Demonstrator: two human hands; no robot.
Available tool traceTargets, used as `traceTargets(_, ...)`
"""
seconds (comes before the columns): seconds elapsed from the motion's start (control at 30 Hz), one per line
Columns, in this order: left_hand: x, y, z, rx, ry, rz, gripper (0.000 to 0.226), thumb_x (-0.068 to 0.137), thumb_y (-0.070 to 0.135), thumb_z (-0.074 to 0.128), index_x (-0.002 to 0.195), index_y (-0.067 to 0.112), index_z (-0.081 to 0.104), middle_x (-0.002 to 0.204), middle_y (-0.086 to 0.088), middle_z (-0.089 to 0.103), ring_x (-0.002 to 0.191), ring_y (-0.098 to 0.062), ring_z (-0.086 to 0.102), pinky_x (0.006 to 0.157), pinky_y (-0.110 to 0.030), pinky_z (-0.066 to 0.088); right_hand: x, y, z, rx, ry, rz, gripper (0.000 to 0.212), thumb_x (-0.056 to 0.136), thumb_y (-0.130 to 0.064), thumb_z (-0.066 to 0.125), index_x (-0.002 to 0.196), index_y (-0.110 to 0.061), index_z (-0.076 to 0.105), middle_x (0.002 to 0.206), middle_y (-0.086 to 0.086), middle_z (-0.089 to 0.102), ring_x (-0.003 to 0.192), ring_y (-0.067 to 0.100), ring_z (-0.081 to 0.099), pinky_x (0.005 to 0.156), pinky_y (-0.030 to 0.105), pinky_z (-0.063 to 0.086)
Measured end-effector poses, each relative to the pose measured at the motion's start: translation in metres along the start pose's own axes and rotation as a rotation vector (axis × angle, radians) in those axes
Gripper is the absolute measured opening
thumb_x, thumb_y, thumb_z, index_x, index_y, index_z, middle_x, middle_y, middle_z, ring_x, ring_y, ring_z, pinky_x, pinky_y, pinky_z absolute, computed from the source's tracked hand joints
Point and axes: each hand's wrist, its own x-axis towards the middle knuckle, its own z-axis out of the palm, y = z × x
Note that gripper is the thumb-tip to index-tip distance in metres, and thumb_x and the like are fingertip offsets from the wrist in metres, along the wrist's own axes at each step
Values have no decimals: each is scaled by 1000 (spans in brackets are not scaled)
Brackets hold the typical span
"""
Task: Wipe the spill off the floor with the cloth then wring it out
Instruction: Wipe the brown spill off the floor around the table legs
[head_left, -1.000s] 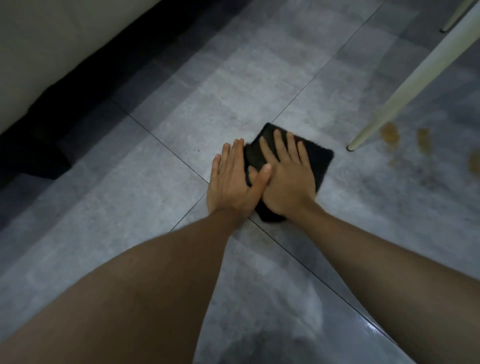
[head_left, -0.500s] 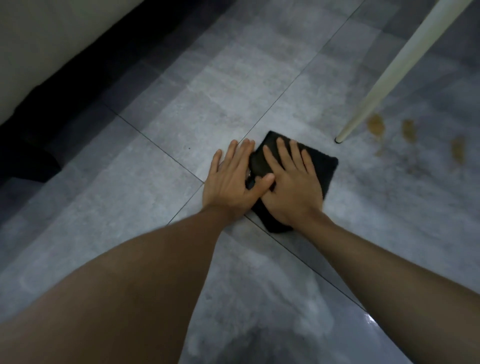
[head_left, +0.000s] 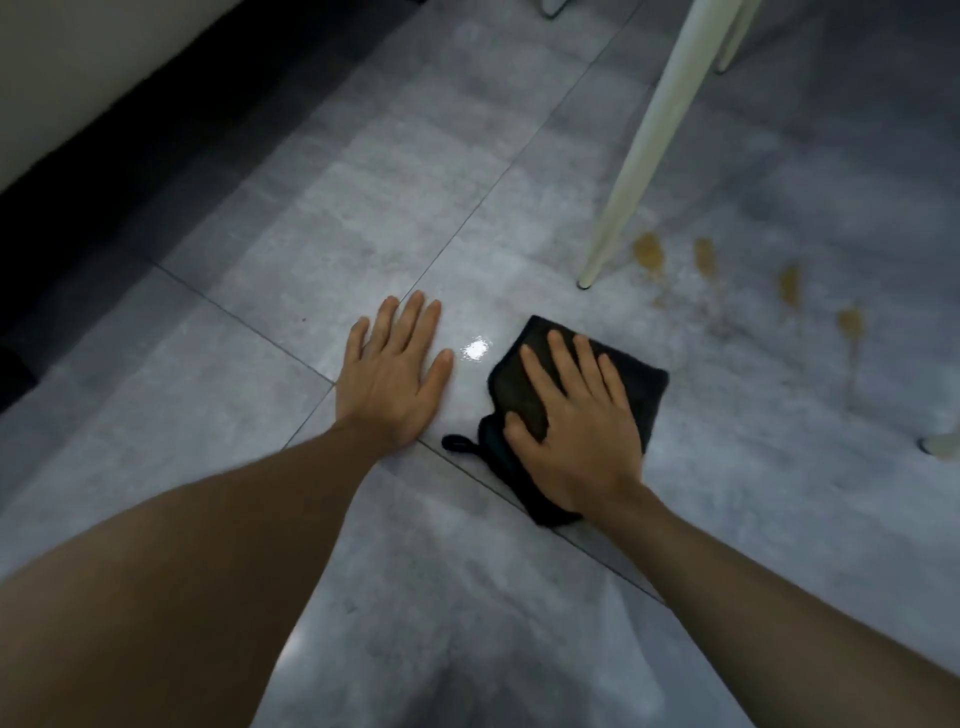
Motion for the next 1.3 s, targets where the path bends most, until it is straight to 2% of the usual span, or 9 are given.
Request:
traceTargets(0.17,4,20,-5,94,8,-37,66,102,54,20,160,22,19,163,-11,27,149,-35,18,122,-53,12,34,18,-8,4,26,311,79,95,-66,27,162,-24,22,171,11,13,157,33,6,127,48,2)
traceTargets(0.27,9,47,-5,56,-3,-33,68,101,58,24,159,23,22,159,-14,31,142,-40,23,120,-53,18,17,15,-7,0,25,160,78,95,-63,30,161,-22,27,169,12,19,156,33,13,127,49,7)
traceTargets(0.37,15,92,2,-8,-62,93,70,100,59,21,161,26,16,166,-11,20,150,-38,12,123,-52,7,-38,42,-7,-1,53,38,72,96,-58,39,157,-21,37,166,10,29,155,31,23,125,50,16)
traceTargets(0.5,19,148,18,-16,-103,172,67,101,56,18,161,27,12,169,-6,13,153,-36,5,124,-52,2,-25,90,-22,-49,28,296,78,93,-66,29,161,-28,27,170,6,18,157,28,13,127,46,8)
traceTargets(0.67,41,163,20,-4,48,81,53,101,41,28,151,23,36,142,-12,43,130,-37,35,113,-55,26,20,89,-28,-29,20,379,78,94,-65,18,163,-28,14,172,6,6,158,28,2,127,46,-1)
traceTargets(0.87,49,167,25,22,-33,69,67,97,66,14,158,40,12,165,-22,7,151,-49,-2,120,-64,0,-34,120,-29,-44,83,339,75,93,-63,33,159,-27,32,168,7,24,156,29,17,126,48,11)
traceTargets(1.07,51,165,27,11,-38,82,72,94,73,14,158,44,2,168,-18,-6,152,-46,-13,118,-66,-6,69,132,-38,-41,108,546,78,94,-66,24,162,-27,18,172,7,10,157,31,3,127,49,1)
traceTargets(1.2,53,162,27,26,-74,114,83,87,82,19,158,45,-3,168,-17,-13,151,-44,-19,118,-65,-11,43,122,-28,-29,133,447,78,94,-66,25,161,-26,26,170,8,20,157,31,12,127,47,4)
traceTargets(1.3,52,162,28,24,-7,129,79,91,77,21,160,41,10,168,-22,0,152,-49,-7,117,-68,-3,28,146,-35,-30,159,488,79,92,-67,29,159,-25,33,168,10,26,155,32,18,126,48,9)
